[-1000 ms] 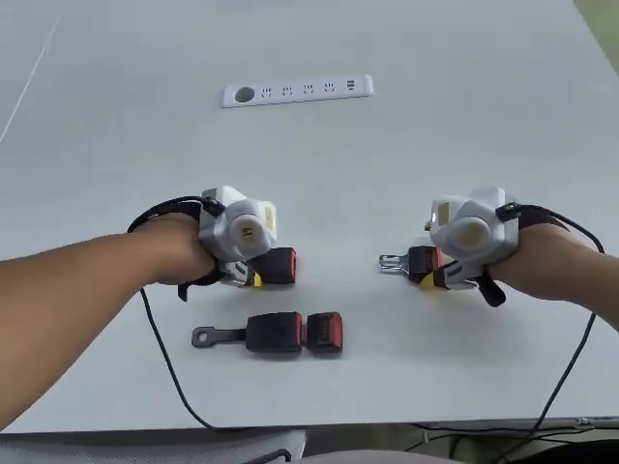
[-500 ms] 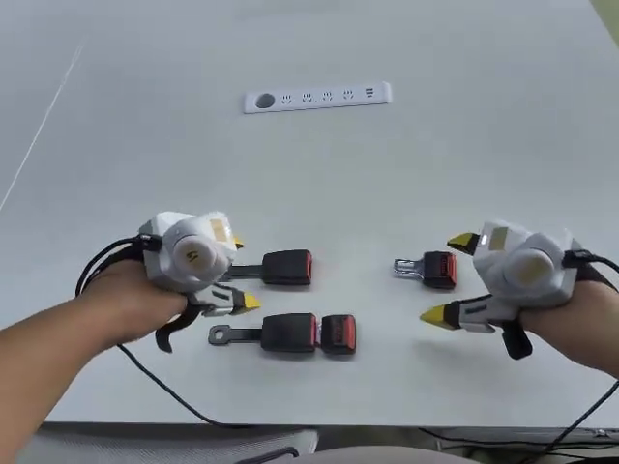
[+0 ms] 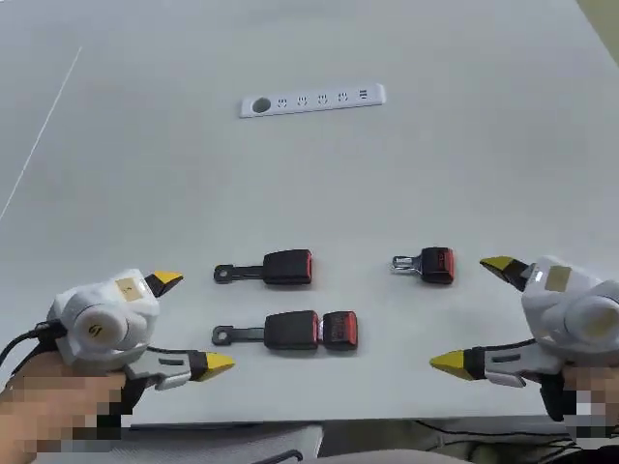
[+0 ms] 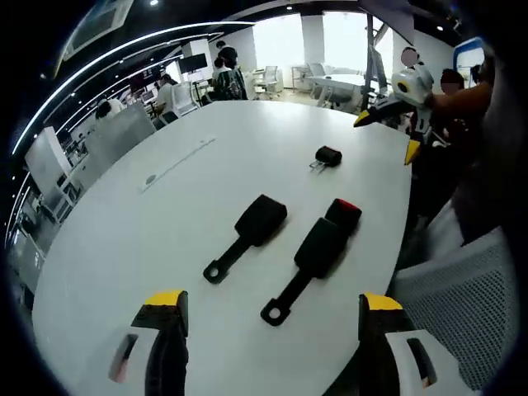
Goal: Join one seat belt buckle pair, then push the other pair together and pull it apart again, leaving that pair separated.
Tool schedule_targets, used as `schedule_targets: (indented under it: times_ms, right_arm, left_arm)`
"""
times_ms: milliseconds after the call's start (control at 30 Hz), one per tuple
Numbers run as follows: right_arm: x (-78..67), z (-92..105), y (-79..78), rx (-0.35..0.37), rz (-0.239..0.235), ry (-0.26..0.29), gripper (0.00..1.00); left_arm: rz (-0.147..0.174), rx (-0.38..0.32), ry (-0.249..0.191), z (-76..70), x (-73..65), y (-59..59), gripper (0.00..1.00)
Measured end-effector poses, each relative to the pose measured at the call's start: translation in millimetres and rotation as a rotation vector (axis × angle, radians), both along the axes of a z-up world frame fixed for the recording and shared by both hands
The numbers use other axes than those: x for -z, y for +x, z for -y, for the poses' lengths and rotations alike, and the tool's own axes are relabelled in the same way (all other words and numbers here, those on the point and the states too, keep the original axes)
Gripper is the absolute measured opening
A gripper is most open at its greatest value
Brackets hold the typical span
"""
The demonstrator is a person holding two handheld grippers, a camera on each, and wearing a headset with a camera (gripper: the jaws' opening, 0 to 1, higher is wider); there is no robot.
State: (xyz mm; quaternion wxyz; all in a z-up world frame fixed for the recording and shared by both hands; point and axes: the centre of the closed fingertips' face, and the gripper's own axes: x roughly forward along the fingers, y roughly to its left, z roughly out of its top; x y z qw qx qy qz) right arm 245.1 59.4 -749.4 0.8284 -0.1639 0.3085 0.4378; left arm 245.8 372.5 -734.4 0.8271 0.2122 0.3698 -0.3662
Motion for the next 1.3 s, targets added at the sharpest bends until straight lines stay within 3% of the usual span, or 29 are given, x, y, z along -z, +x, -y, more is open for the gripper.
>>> schedule_targets:
  times_ms: [167,400,700,1000,1167,1300]
  right_arm:
    - [-2.1,10.5,-3.9,0.055,0.009,-0.015,0.98]
    - [-3.6,16.7,-3.5,0.09,0.025,-0.036,1.0]
    - [-6.2,16.2,-6.1,0.099,0.026,-0.031,1.0]
    - [-11.1,10.2,-8.7,0.099,0.037,-0.007,1.0]
    - [-14.7,7.0,-9.3,0.096,0.04,0.006,1.0]
    - [-17.0,8.9,-9.7,0.095,0.049,0.005,1.0]
  left_arm:
    - [-0.007,-0.064,-0.034,-20.5,-1.2,-6.9,0.96]
    - [0.008,-0.095,-0.028,-27.6,-5.9,-11.0,1.0]
    - [0.027,-0.114,-0.032,-21.4,-14.0,-17.1,1.0]
    - [0.058,-0.136,-0.03,-27.5,-26.6,-15.8,1.0]
    - [0.057,-0.142,-0.02,-27.7,-28.4,-17.4,1.0]
    - [0.049,-0.117,-0.021,-17.4,-32.0,-20.9,1.0]
